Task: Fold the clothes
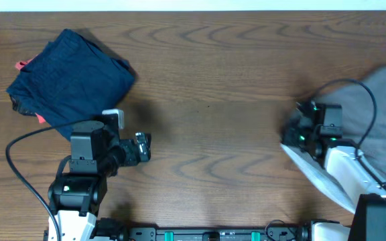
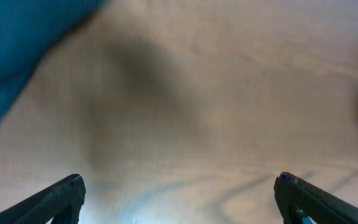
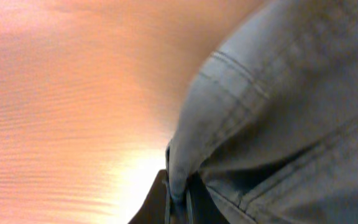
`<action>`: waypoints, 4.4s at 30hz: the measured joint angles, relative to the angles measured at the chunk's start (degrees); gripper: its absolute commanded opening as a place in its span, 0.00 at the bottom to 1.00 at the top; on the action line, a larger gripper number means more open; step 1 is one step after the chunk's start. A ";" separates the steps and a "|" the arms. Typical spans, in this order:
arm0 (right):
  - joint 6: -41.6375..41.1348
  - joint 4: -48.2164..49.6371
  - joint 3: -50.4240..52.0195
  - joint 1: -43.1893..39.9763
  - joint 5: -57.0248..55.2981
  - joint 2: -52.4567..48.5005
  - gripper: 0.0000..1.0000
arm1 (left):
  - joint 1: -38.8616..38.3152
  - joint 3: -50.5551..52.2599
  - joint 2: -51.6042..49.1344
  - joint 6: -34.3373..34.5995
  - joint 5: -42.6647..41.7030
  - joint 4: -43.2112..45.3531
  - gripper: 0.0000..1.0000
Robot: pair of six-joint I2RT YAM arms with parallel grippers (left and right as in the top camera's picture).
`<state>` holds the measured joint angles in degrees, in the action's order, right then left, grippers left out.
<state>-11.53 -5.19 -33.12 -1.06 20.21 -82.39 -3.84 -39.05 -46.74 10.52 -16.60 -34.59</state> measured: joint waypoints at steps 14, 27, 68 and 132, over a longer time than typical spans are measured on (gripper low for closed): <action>-1.55 20.63 -0.26 19.56 9.09 -0.04 0.99 | 0.00 -0.11 -4.02 1.25 -0.04 6.56 0.98; 0.46 -12.15 -2.82 -0.02 -6.75 9.92 0.99 | -1.57 -0.11 -12.28 18.64 -3.08 9.49 0.98; 2.78 -24.11 -4.66 -7.32 -15.32 16.79 0.98 | -8.00 -12.02 -54.64 23.32 -7.63 62.40 0.50; 7.74 -12.26 -50.71 -1.60 3.41 -44.15 0.01 | -26.40 -21.31 -56.26 13.62 -1.38 21.77 0.98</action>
<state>-3.79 -17.45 -83.83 -2.66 23.62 -126.54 -30.24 -60.36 -103.00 24.14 -17.98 -12.82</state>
